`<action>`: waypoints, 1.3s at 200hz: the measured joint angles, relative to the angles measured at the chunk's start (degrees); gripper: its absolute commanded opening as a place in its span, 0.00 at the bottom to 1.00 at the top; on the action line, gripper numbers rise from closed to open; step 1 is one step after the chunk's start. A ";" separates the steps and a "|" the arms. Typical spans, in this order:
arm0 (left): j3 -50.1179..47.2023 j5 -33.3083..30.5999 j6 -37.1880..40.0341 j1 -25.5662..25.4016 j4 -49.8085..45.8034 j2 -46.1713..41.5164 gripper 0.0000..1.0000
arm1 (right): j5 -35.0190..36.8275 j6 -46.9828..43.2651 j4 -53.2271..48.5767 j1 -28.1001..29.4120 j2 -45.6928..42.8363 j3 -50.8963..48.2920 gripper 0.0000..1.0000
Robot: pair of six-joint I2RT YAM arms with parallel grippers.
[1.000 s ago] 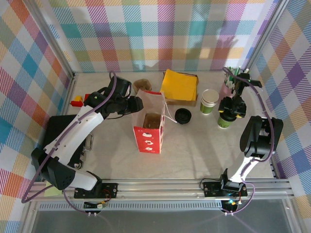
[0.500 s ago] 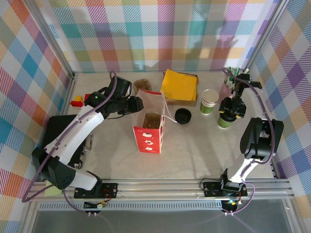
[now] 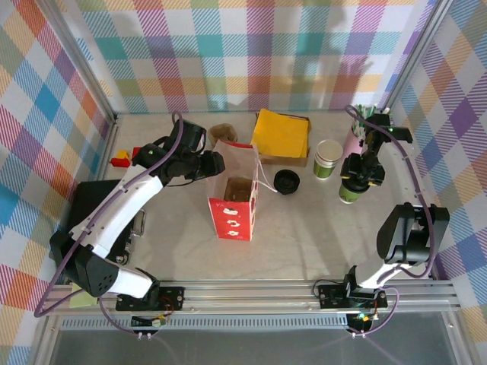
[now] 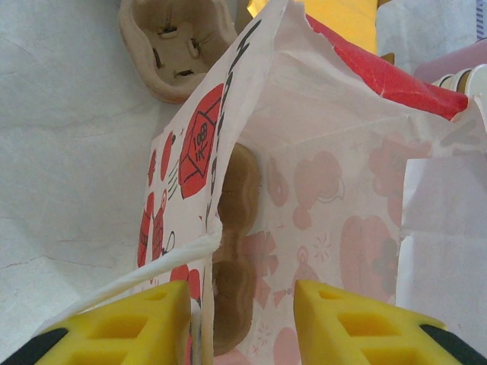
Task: Pack the takeout coffee
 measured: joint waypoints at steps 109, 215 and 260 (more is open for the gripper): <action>-2.16 0.00 0.00 0.00 1.29 -0.76 0.40 | 3.72 7.39 -14.58 23.39 -3.89 21.97 0.66; -3.67 1.07 -0.44 -0.46 2.60 -3.78 0.40 | 8.20 12.17 -22.51 40.70 8.48 48.26 0.65; -4.09 1.07 -0.46 -0.74 2.62 -4.17 0.40 | 9.33 12.24 -24.02 44.19 13.27 58.62 0.64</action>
